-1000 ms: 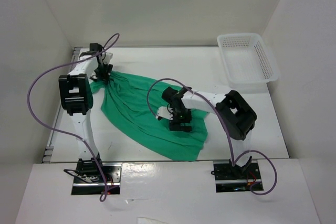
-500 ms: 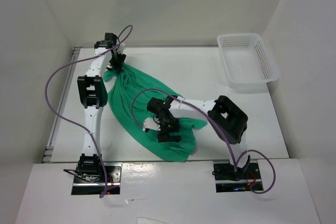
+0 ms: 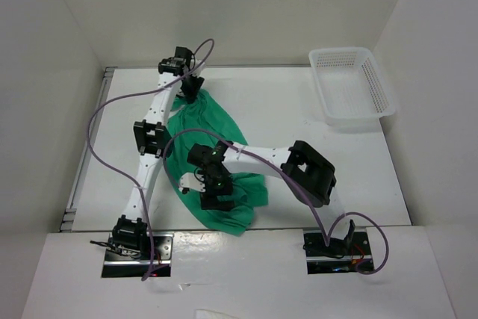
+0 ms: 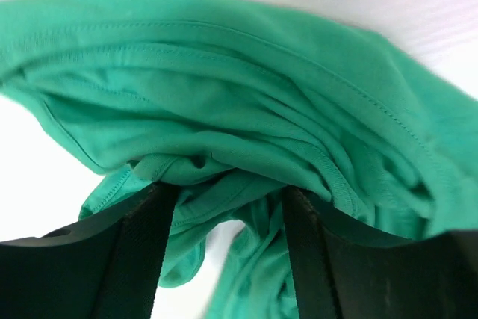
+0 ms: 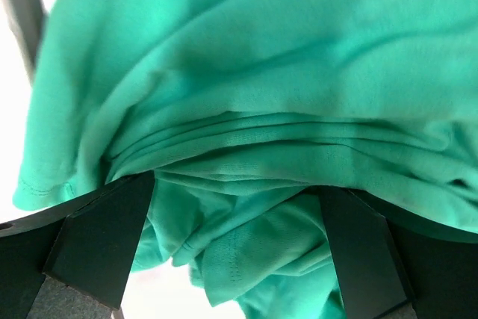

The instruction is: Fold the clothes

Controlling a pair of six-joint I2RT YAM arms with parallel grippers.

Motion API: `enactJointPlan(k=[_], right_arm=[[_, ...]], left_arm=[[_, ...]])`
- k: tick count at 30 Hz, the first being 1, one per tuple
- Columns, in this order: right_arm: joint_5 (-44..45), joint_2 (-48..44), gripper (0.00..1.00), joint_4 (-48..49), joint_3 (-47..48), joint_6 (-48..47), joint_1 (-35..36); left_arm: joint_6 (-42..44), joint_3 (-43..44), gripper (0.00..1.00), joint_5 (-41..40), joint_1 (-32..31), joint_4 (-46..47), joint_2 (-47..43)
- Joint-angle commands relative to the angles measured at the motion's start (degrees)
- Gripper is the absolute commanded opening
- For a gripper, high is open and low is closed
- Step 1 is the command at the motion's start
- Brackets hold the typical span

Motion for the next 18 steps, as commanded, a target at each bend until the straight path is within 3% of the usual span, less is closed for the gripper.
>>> enactJointPlan(k=[1,10,18], right_arm=[[-9.13,4.39,0.99,4.64,2.46,1.42,1.70],[-10.46,6.24,0.99,7.80,4.75,3.18,4.07],[-7.04,3.70,0.99,8.33,5.28,4.32,4.60]], left_arm=[[1.79,3.36,0.67,1.50,-4.00,-2.40,2.21],[1.80,3.36,0.71,4.38,-6.99,-0.56,2.22],[-0.04,3.36,0.91,8.78,-4.98,2.61,-3.13]])
